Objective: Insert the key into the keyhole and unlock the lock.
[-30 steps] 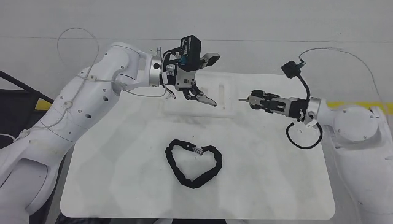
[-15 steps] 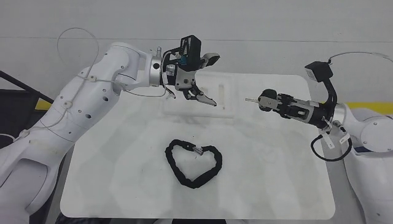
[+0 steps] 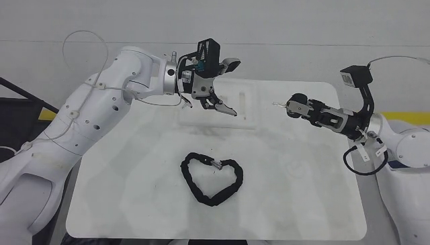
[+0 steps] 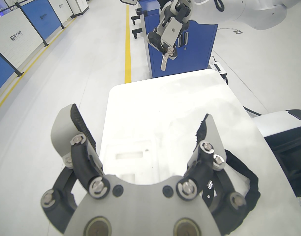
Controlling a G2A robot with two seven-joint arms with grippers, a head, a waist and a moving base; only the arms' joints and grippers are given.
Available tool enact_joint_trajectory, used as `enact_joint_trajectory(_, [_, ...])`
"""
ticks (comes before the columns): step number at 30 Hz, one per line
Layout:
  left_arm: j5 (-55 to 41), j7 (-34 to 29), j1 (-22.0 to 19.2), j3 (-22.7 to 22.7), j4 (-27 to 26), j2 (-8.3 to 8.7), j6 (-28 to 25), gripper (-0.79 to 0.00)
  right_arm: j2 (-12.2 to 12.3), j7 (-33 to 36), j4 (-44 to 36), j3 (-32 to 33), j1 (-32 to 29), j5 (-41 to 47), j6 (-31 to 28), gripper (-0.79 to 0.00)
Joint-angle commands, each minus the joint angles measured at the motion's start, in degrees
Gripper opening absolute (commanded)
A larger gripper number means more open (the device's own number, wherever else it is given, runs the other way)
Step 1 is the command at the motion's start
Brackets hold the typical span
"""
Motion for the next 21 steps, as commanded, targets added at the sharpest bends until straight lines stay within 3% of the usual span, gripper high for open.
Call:
enact_joint_trajectory(1, [0.0,0.0,0.0,0.0,0.0,0.0,0.0,0.0,0.0,0.0,0.0,0.0,0.0,0.0,0.0,-0.785])
enact_joint_trajectory(7, [0.0,0.0,0.0,0.0,0.0,0.0,0.0,0.0,0.0,0.0,0.0,0.0,0.0,0.0,0.0,-0.785])
enact_joint_trajectory(14, [3.13,0.08,5.47,-1.38,-0.95,0.49,2.74,0.0,0.0,0.0,0.0,0.0,0.0,0.0,0.0,-0.785])
enact_joint_trajectory(21, [7.29,-2.52,10.03,-1.12,0.41,0.7,2.24,0.0,0.0,0.0,0.0,0.0,0.0,0.0,0.0,-0.785])
